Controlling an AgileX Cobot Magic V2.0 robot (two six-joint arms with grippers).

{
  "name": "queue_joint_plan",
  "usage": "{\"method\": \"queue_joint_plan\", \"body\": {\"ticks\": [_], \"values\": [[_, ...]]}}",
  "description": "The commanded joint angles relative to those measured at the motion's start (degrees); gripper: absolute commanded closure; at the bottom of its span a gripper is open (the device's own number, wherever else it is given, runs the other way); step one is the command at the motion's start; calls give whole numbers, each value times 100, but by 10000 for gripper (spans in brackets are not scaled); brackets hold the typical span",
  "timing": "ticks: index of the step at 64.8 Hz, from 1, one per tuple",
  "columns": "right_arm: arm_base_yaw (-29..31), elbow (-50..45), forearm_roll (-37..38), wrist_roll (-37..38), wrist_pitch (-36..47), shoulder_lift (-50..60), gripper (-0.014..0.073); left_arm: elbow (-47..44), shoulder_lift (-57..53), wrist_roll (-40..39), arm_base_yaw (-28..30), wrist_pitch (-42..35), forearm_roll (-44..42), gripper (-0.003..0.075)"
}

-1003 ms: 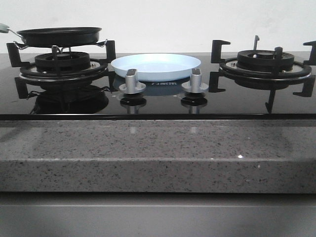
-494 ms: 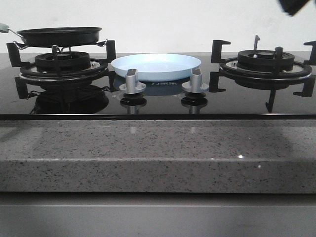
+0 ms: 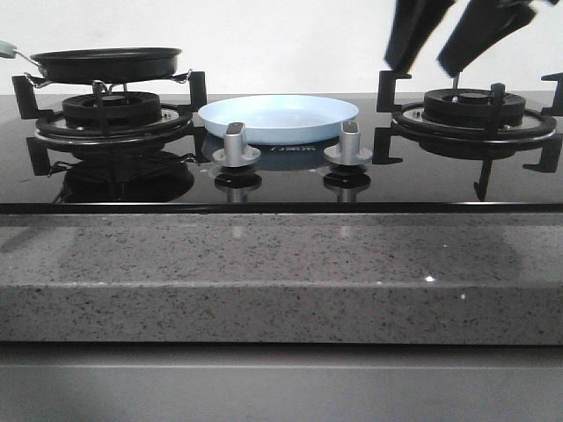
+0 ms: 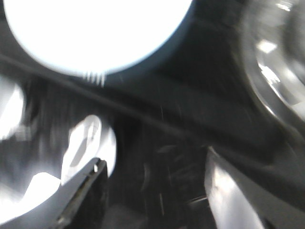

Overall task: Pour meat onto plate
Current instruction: 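Reach the right gripper down and grasp the light blue plate rim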

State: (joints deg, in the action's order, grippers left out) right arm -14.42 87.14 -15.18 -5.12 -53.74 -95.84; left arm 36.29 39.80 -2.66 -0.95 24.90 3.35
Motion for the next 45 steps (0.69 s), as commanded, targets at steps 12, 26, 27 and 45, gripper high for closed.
{"method": "queue_joint_plan", "body": {"ticks": [12, 26, 27, 45], "values": [[256, 1564, -568, -111, -189, -1023, 132, 211, 31, -9, 0, -479, 32, 176], [262, 2682, -556, -111, -549, -1920, 132, 211, 31, -9, 0, -479, 32, 176], [262, 2743, -549, -111, -568, -1968, 132, 211, 31, -9, 0, -479, 32, 176], [262, 3746, -544, -111, -846, -2755, 132, 211, 31, -9, 0, -479, 32, 176]]}}
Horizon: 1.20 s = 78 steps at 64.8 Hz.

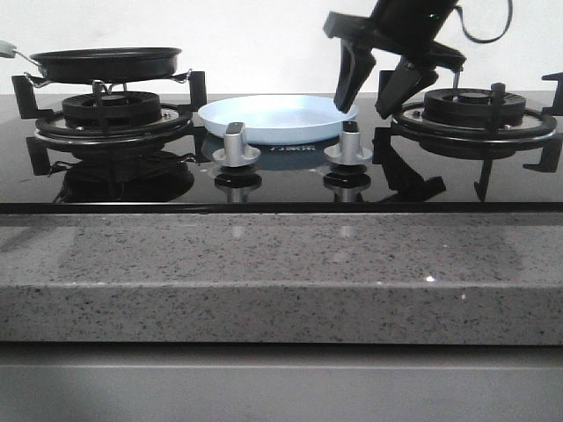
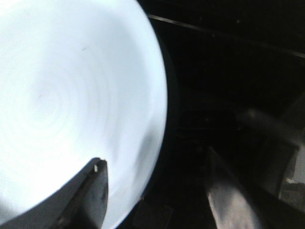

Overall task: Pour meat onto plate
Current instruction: 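Reach the right gripper down and grasp the light blue plate rim, then lift the plate with the right gripper and bring it toward the robot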

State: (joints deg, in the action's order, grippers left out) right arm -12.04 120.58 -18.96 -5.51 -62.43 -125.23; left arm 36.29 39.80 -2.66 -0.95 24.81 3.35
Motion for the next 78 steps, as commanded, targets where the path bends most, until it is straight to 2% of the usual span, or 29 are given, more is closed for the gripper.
{"method": "queue_joint_plan", "body": {"ticks": [1, 6, 12, 50, 66, 78], "values": [[23, 445, -166, -72, 12, 167, 132, 211, 31, -9, 0, -470, 32, 176], [23, 626, -160, -72, -110, 24, 143, 211, 31, -9, 0, -470, 32, 176], [23, 735, -160, -72, -161, -69, 200, 211, 31, -9, 0, -470, 32, 176], [23, 735, -214, -72, 0, -81, 666, 211, 31, -9, 0, -474, 32, 176], [132, 735, -877, -67, 116, 254, 664, 211, 31, -9, 0, -483, 32, 176], [122, 516, -886, -132, 138, 936, 664, 211, 31, -9, 0, -483, 32, 176]]}}
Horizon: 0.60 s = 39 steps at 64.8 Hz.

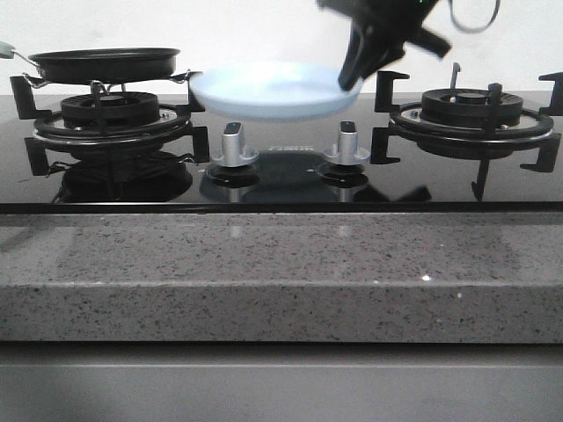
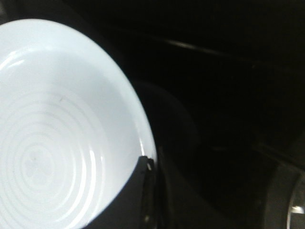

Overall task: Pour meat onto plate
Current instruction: 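Lift the plate with the right gripper and bring it toward the robot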

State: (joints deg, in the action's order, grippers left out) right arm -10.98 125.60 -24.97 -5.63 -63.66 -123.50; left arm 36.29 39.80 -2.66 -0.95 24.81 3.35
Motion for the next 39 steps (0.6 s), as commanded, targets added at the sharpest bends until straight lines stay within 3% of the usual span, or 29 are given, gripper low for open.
{"method": "queue_joint_plan", "body": {"ticks": [1, 15, 39], "values": [[4, -36, -285, -156, 261, 825, 664, 211, 31, -9, 0, -483, 32, 176], [-188, -1300, -320, -551, 426, 1916, 664, 211, 31, -9, 0, -495, 32, 176], [-289, -4215, -651, -1114, 1717, 3544, 664, 211, 31, -9, 0, -530, 32, 176]]}}
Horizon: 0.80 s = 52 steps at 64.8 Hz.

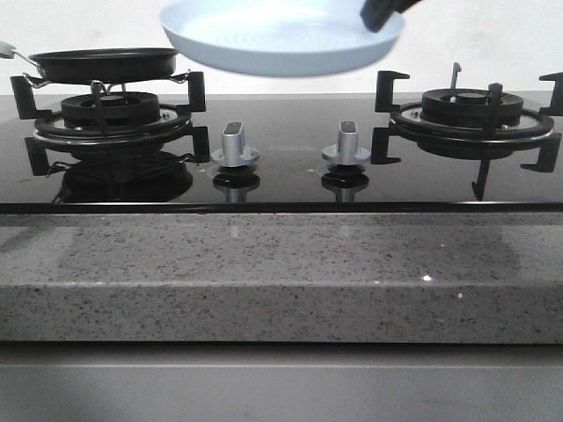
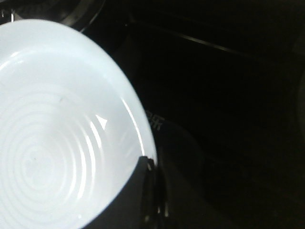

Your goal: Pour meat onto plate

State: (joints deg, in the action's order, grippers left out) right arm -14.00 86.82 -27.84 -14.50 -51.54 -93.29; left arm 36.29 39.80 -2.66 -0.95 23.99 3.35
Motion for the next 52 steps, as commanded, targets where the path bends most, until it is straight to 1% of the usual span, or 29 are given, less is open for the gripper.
{"method": "queue_joint_plan", "body": {"ticks": [1, 9, 21, 32, 41, 47, 52], "values": [[13, -428, -384, -252, 535, 561, 664, 211, 31, -9, 0, -448, 32, 176], [13, -1046, -499, -377, 799, 722, 664, 211, 34, -9, 0, -448, 42, 176], [13, -1527, -522, -377, 1083, 712, 664, 211, 34, -9, 0, -448, 42, 176], [13, -1566, -522, -377, 1182, 698, 664, 211, 34, -9, 0, -448, 42, 176], [13, -1566, -522, -377, 1099, 698, 664, 211, 34, -9, 0, -412, 42, 174], [13, -1566, -522, -377, 1083, 698, 664, 329, 77, -9, 0, -295, 42, 154], [13, -1566, -522, -377, 1083, 698, 664, 572, 269, -9, 0, -64, 42, 111]]}}
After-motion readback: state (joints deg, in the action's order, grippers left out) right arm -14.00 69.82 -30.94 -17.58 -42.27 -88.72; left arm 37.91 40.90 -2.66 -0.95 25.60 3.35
